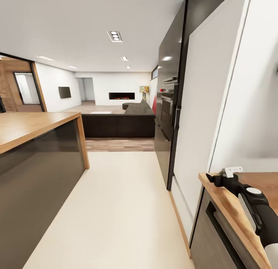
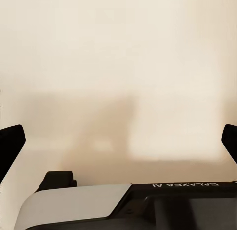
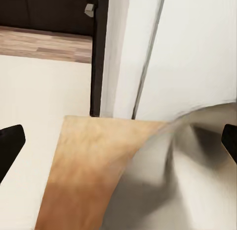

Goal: Set up a coffee station on the kitchen countertop: keep the coffee maker on the countertop, move the bottle of coffee from the kitchen shelf to the counter next to the coffee maker, place a paper coffee filter on top of the coffee maker, put the saucer next to the coffee maker with the coffee cup on the saucer, and place the electric kettle next to the coffee maker.

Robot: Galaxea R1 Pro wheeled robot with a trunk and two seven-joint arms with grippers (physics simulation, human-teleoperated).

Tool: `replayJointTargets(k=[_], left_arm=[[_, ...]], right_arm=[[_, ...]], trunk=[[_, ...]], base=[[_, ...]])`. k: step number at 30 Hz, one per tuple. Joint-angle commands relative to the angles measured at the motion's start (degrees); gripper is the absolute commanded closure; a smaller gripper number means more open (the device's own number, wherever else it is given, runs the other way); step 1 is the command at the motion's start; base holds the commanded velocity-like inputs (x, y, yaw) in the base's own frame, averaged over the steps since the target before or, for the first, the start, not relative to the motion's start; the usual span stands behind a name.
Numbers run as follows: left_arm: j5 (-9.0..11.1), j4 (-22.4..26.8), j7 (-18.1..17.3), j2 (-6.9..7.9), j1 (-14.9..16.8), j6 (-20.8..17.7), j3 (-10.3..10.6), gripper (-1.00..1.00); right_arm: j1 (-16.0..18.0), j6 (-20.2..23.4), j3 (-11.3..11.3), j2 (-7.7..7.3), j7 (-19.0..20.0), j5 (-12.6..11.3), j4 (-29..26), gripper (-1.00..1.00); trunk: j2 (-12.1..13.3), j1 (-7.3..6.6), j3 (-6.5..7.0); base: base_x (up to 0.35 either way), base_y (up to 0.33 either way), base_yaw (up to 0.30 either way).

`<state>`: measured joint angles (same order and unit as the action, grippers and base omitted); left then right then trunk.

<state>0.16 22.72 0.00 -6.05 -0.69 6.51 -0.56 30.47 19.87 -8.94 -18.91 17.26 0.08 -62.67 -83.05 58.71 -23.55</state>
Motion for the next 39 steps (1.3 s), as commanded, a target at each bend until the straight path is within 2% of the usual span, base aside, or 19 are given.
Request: replayJointTargets(k=[1,28,39], left_arm=[[0.0,0.1,0.0,-0.02,0.0,0.1,-0.1,-1.00],[0.0,0.0,0.0,-0.02,0.0,0.1,0.0,-1.00],[0.0,0.0,0.0,-0.02,0.0,0.1,0.0,-1.00]], right_arm=[[0.0,0.3,-0.1,0.01,0.3,0.0,-0.1,-1.00],[0.0,0.3,-0.1,0.01,-0.2,0.1,0.6,-1.00],[0.0,0.3,-0.1,0.03,-0.3,0.1,2.5,-1.00]], trunk=[[0.0,0.02,-0.05],[0.0,0.02,-0.05],[0.0,0.02,-0.05]], base=[[0.080,0.069,0.000],[0.009,0.008,0.000],[0.000,0.000,0.000]])
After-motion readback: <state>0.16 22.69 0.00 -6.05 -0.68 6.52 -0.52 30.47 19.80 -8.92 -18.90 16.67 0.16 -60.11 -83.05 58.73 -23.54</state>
